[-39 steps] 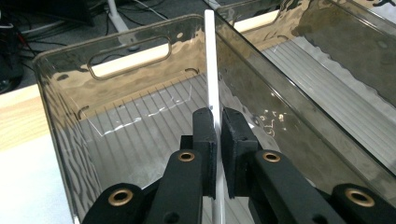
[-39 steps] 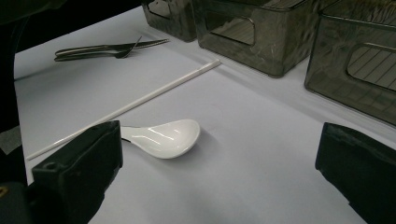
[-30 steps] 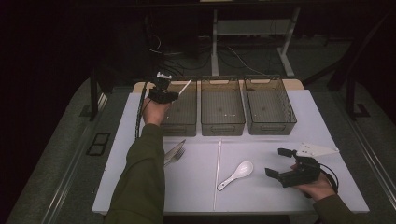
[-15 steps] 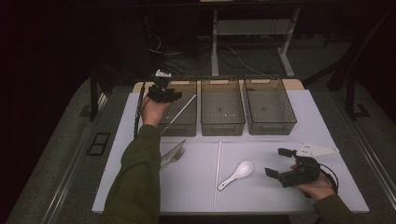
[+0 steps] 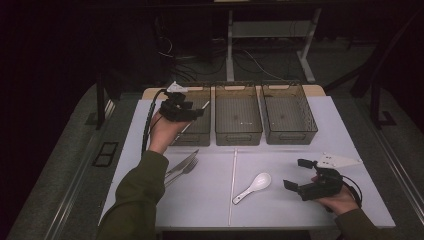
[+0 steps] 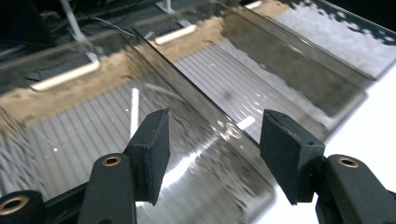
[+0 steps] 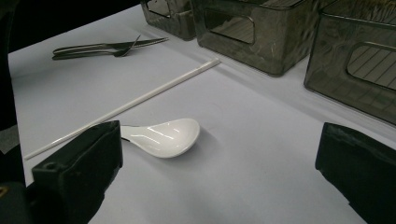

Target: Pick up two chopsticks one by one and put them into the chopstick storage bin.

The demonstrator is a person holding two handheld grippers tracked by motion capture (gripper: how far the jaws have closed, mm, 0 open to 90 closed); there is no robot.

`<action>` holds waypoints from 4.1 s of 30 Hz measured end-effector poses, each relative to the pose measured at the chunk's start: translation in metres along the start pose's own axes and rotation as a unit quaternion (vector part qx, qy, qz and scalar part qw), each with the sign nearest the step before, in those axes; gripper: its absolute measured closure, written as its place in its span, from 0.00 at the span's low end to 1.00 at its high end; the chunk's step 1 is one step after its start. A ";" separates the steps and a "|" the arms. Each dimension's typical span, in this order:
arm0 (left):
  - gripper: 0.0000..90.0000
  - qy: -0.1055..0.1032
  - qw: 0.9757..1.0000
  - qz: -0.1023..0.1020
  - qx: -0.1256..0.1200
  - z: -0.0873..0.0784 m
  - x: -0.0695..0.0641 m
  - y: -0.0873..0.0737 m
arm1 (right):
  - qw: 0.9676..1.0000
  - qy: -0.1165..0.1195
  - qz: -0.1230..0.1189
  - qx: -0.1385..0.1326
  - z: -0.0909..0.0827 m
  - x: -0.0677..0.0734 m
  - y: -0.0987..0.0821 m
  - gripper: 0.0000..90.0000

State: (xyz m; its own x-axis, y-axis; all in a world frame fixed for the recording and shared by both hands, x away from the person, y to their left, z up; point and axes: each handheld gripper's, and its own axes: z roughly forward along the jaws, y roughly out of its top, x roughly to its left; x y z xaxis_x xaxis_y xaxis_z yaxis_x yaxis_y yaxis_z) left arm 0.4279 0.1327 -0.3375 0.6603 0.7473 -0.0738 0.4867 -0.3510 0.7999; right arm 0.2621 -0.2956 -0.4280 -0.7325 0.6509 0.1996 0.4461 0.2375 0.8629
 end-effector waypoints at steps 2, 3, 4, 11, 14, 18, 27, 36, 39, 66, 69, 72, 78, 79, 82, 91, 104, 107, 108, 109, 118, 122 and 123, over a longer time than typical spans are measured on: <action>0.46 -0.002 1.000 0.004 0.004 -0.003 -0.010 -0.006 | 1.000 0.000 0.000 0.000 0.000 0.000 0.000 0.01; 0.46 -0.004 1.000 0.009 0.008 -0.004 -0.014 -0.009 | 1.000 -0.001 0.000 0.000 0.000 0.000 0.000 0.01; 0.46 -0.009 1.000 0.014 0.009 -0.005 -0.019 -0.014 | 1.000 -0.001 0.000 0.000 0.000 0.000 0.000 0.01; 0.53 -0.033 0.999 0.022 0.011 -0.010 -0.052 -0.041 | 1.000 -0.001 0.001 0.002 0.000 0.000 0.000 0.01; 0.60 -0.044 0.998 0.033 0.022 -0.009 -0.064 -0.052 | 1.000 -0.001 0.002 0.002 0.000 0.000 0.000 0.01; 0.67 -0.058 0.997 0.040 0.031 -0.008 -0.079 -0.065 | 1.000 -0.002 0.002 0.002 0.000 0.000 0.000 0.01; 0.90 -0.099 0.991 0.063 0.056 -0.008 -0.108 -0.092 | 1.000 -0.002 0.002 0.001 0.000 0.000 0.000 0.01; 0.98 -0.145 0.981 0.103 0.076 -0.007 -0.143 -0.115 | 1.000 -0.003 0.000 0.000 0.000 0.000 0.000 0.01; 0.98 -0.159 0.978 0.111 0.080 -0.008 -0.154 -0.120 | 1.000 -0.003 0.000 0.000 -0.001 0.000 0.000 0.01; 0.98 -0.206 0.958 0.133 0.152 -0.002 -0.186 -0.147 | 1.000 -0.004 -0.001 0.001 0.000 0.001 0.000 0.01; 0.98 -0.201 0.958 0.133 0.157 -0.004 -0.182 -0.147 | 1.000 -0.004 -0.001 0.001 0.000 0.001 0.000 0.01; 0.98 -0.195 0.959 0.129 0.159 -0.006 -0.179 -0.148 | 1.000 -0.004 -0.001 0.001 0.000 0.001 0.000 0.01; 0.98 -0.190 0.962 0.119 0.154 -0.009 -0.177 -0.148 | 1.000 -0.004 -0.001 0.001 0.000 0.001 0.000 0.01; 0.98 -0.189 0.963 0.115 0.152 -0.010 -0.176 -0.147 | 1.000 -0.004 -0.001 0.001 0.000 0.001 0.000 0.01; 0.92 -0.172 0.970 0.107 0.134 -0.012 -0.170 -0.139 | 1.000 -0.004 -0.001 0.001 0.000 0.001 0.000 0.01; 0.66 -0.091 0.989 0.052 0.107 0.013 -0.132 -0.108 | 1.000 -0.006 -0.003 0.005 0.001 0.001 0.000 0.01; 0.65 -0.023 0.994 0.011 0.111 0.065 -0.108 -0.083 | 1.000 -0.004 -0.003 0.002 0.000 0.000 0.000 0.01; 0.65 -0.018 0.993 0.010 0.117 0.072 -0.108 -0.085 | 1.000 -0.004 -0.002 0.002 0.000 0.000 0.000 0.01; 0.66 -0.015 0.993 0.014 0.118 0.073 -0.107 -0.086 | 1.000 -0.003 -0.002 0.002 0.000 0.000 0.000 0.01; 0.67 -0.014 0.993 0.015 0.118 0.073 -0.108 -0.086 | 1.000 -0.003 -0.002 0.002 0.000 0.000 0.000 0.01; 0.77 -0.006 0.993 0.024 0.116 0.073 -0.107 -0.086 | 1.000 -0.003 -0.004 0.003 0.001 0.000 0.000 0.01; 0.77 -0.007 0.993 0.031 0.118 0.074 -0.108 -0.085 | 1.000 -0.003 -0.004 0.004 0.001 0.000 0.000 0.01; 0.78 -0.006 0.992 0.035 0.118 0.075 -0.108 -0.085 | 1.000 -0.002 -0.004 0.004 0.001 0.000 0.000 0.01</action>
State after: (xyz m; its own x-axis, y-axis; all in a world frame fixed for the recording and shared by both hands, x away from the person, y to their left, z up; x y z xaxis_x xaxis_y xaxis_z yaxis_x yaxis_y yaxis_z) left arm 0.3579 0.0398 -0.4422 0.7036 0.7098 -0.0320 0.5588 -0.5250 0.6420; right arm 0.2626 -0.2948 -0.4285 -0.7335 0.6524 0.1908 0.4443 0.2478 0.8609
